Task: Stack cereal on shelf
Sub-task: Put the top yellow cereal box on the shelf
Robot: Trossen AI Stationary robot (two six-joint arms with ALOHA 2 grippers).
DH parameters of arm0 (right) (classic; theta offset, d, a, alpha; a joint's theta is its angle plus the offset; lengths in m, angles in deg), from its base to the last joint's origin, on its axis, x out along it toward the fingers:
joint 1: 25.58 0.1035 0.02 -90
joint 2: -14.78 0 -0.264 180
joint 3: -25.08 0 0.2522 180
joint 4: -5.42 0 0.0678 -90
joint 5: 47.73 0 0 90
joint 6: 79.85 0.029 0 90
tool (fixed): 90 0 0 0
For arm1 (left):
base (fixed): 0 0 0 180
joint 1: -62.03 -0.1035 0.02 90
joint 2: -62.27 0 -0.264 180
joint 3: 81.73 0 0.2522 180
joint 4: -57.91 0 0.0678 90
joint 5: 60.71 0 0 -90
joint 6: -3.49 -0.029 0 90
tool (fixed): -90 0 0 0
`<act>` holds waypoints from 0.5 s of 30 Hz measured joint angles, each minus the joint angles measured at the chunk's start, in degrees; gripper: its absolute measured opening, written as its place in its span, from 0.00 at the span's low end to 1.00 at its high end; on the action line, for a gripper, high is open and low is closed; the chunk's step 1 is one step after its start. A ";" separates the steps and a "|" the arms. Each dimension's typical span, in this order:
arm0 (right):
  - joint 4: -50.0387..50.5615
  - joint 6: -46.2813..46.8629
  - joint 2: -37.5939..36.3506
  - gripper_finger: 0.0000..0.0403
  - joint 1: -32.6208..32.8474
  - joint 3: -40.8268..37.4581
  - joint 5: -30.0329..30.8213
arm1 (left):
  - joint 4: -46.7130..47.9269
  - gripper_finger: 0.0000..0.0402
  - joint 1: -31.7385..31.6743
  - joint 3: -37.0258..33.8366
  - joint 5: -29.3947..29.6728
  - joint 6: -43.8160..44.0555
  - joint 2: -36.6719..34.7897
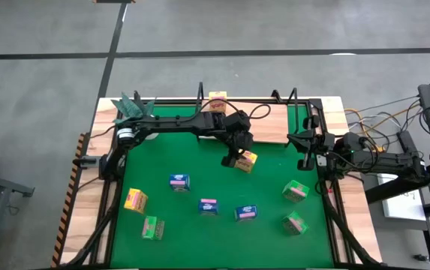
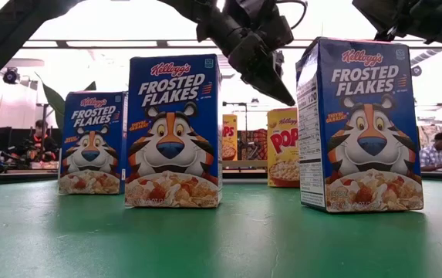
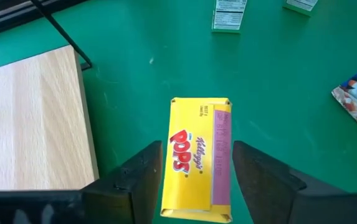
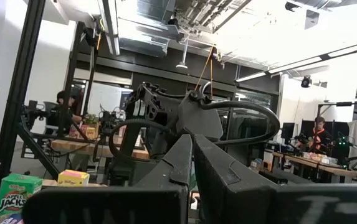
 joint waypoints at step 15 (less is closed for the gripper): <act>-0.01 0.02 0.00 0.02 -0.02 0.00 0.00 | 0.31 0.70 -0.11 -0.33 0.01 0.22 2.92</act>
